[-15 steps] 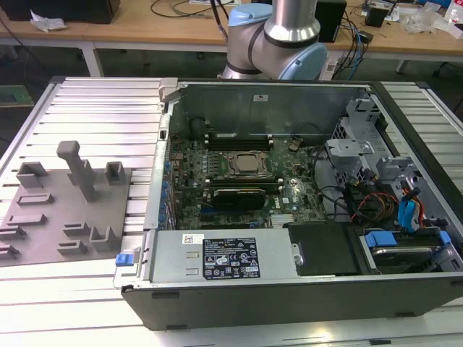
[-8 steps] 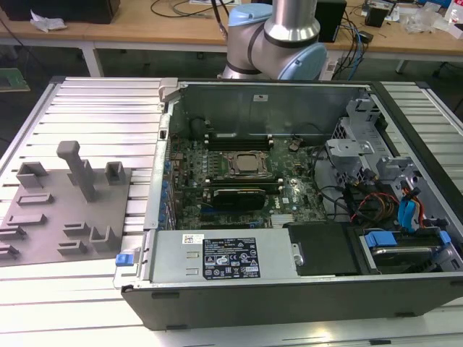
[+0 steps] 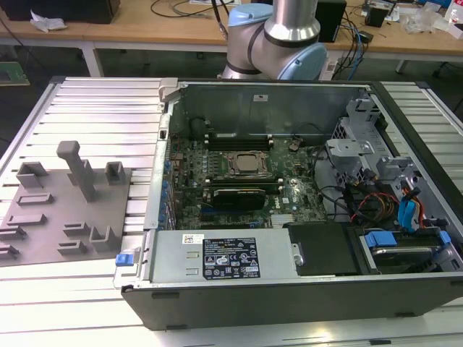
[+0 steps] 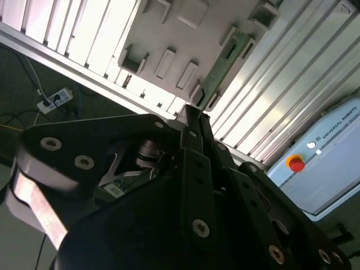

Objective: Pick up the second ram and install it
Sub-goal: 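Pick up the second ram and move it above second insertion slot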

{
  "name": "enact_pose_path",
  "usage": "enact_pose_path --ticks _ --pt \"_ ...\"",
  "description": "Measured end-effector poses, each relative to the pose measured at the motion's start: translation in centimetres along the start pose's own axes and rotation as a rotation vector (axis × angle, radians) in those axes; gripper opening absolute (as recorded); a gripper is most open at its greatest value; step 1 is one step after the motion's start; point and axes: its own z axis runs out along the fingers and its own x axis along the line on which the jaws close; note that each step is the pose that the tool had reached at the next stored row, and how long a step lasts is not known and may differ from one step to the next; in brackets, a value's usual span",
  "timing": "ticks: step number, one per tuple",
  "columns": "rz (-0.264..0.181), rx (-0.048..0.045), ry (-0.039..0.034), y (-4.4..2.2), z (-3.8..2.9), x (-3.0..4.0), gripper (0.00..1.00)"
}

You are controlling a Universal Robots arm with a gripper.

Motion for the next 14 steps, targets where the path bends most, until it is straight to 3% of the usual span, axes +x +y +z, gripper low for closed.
enact_pose_path --ticks 2,3,6,11,14 --pt "0.000 0.0000 0.0000 -0.60 0.00 0.02 0.14" --pt "0.000 -0.0001 0.0000 -1.56 0.00 0.05 0.14" --pt "0.000 -0.0004 0.0000 -3.50 0.20 0.10 0.14" --pt "0.000 -0.0010 0.0002 -5.82 0.53 0.16 0.14" --pt "0.000 -0.0011 0.0002 -7.70 0.79 0.22 0.14"
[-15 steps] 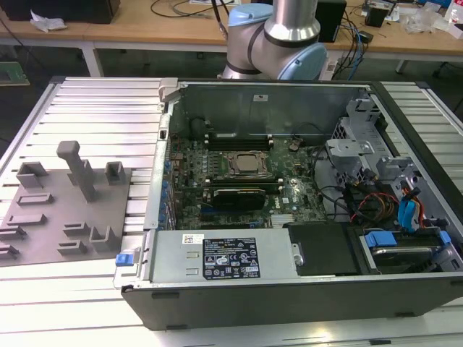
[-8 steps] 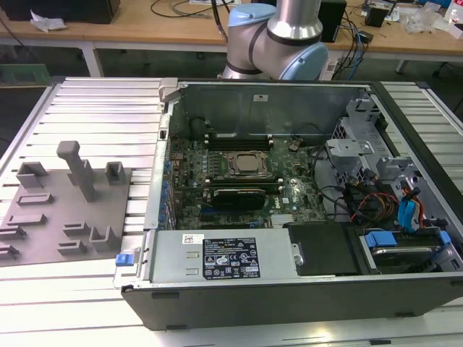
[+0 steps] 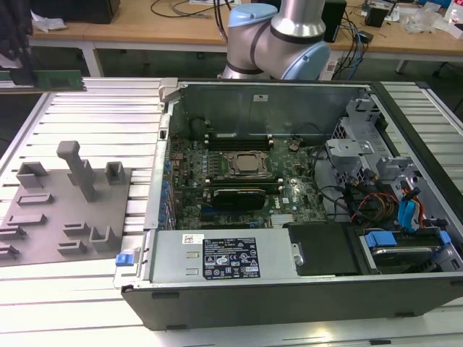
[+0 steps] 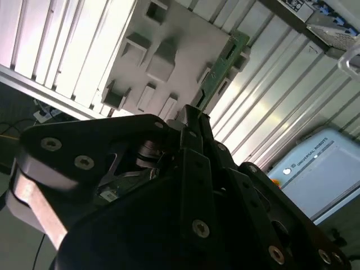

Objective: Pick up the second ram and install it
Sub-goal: 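Pick up the second ram and move it above second insertion slot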

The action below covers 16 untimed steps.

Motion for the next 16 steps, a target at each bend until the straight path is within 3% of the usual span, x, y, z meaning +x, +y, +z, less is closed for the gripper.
enact_pose_path --ticks 1,6,7,8,10,11,13,15,16 --pt "0.000 0.0001 0.0000 -0.76 0.07 0.02 0.14" --pt "0.000 0.0000 0.0001 -3.15 0.18 0.08 0.14" --pt "0.000 0.0001 0.0000 -4.04 0.21 0.11 0.14" --pt "0.000 -0.0001 0.0001 -5.44 0.21 0.14 0.14" --pt "0.000 -0.0001 0.0000 -8.86 0.11 0.23 0.14" --pt "0.000 -0.0002 0.0000 -9.88 0.08 0.25 0.14" --pt "0.000 -0.0006 0.0000 -11.25 0.03 0.28 0.14" --pt "0.000 -0.0008 0.0001 -11.81 0.01 0.29 0.14" --pt "0.000 -0.0009 -0.0001 -12.41 0.00 0.31 0.14"
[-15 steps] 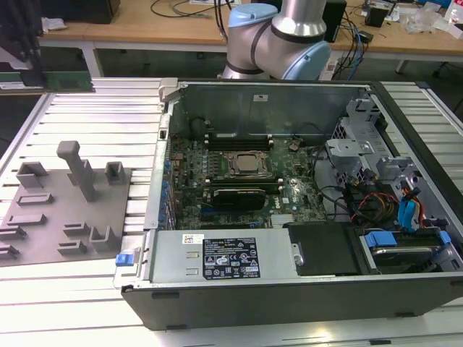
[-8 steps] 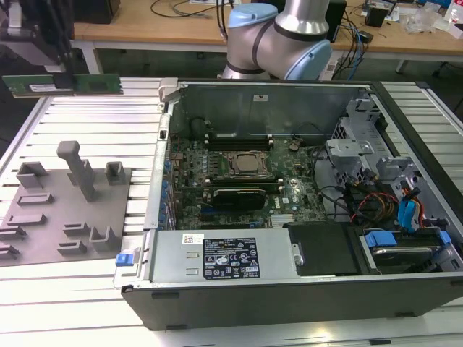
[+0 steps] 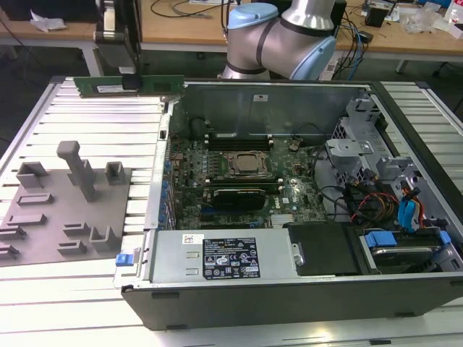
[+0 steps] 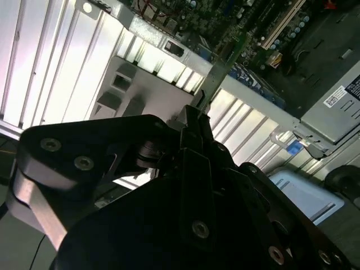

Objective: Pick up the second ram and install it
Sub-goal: 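Pick up the second ram and move it above second insertion slot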

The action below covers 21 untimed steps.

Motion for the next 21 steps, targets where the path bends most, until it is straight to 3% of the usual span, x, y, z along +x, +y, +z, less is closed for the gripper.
enact_pose_path --ticks 9,14,15,16,17,21 --pt "0.000 -0.0030 0.0000 -4.37 -0.10 0.07 0.14" --pt "0.000 -0.0051 -0.0011 -6.02 -0.08 0.09 0.14" --pt "0.000 -0.0052 -0.0098 -6.33 -0.07 0.11 0.14" --pt "-0.001 -0.0052 -0.0256 -6.60 -0.04 0.11 0.14" --pt "-0.001 -0.0054 -0.0317 -6.79 0.04 0.11 0.14" --pt "-0.001 -0.0089 -0.0321 -7.53 0.73 0.04 0.14"
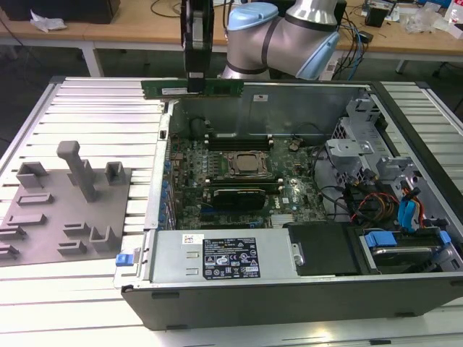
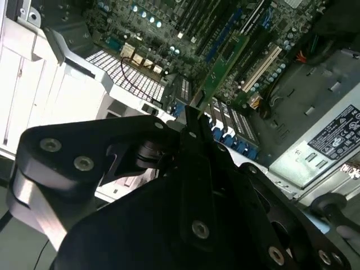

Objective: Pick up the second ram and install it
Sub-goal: 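Pick up the second ram and move it above second insertion slot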

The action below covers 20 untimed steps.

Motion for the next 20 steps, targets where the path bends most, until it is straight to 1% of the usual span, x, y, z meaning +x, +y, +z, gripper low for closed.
enact_pose_path --ticks 1,3,8,13,15,17,20 --pt "0.000 -0.0009 -0.0001 -0.23 0.12 -0.03 0.14" --pt "0.000 -0.0045 -0.0001 -1.11 0.45 -0.19 0.14" --pt "0.000 -0.0070 -0.0002 -2.38 0.80 -0.26 0.14" --pt "0.000 -0.0103 -0.0003 -3.91 1.45 -0.25 0.14" --pt "0.000 -0.0122 -0.0004 -4.73 1.78 -0.24 0.14" --pt "0.000 -0.0127 -0.0005 -5.07 1.92 -0.24 0.14" --pt "0.001 -0.0133 -0.0004 -5.84 2.18 -0.23 0.14"
